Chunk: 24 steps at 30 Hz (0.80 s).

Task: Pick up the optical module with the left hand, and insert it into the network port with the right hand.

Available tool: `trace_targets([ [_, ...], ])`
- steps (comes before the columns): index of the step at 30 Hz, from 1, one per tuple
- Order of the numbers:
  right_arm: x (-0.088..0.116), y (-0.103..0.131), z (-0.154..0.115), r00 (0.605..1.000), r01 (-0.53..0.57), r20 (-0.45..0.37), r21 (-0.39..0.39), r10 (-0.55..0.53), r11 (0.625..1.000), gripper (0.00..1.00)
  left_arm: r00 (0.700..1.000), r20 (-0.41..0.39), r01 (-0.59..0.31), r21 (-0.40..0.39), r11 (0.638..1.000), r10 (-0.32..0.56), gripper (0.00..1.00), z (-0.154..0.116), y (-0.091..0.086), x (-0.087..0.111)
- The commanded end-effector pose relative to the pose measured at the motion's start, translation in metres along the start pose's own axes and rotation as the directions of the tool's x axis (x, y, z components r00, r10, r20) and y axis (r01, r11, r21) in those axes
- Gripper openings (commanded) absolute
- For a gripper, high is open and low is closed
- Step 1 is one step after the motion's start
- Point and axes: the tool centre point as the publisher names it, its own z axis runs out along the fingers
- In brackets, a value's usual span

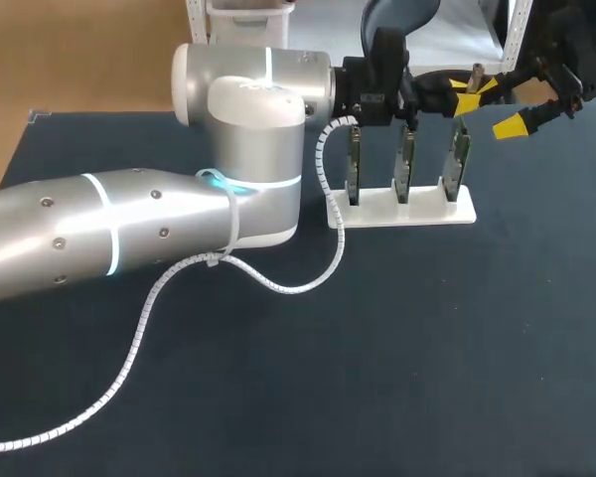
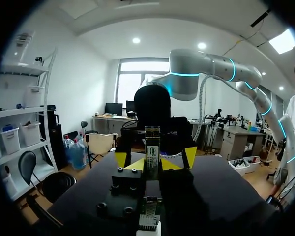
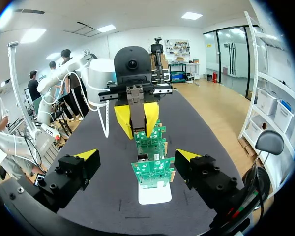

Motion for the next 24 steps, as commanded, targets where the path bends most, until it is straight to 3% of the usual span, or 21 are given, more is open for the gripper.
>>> trace_targets([
  [1, 0.0003, 0.0026, 0.0007, 1.000, 0.002, 0.000, 0.007, -0.002, 1.000, 1.00, 1.000, 0.004, 0.001, 0.000, 1.000, -0.001, 0.00, -0.0004, -0.0030, 0.0004],
  [24, 0.0003, 0.0026, 0.0007, 1.000, 0.002, 0.000, 0.007, -0.002, 1.000, 1.00, 1.000, 0.011, 0.022, -0.011, 1.000, -0.022, 0.00, -0.0007, -0.0077, 0.0042],
])
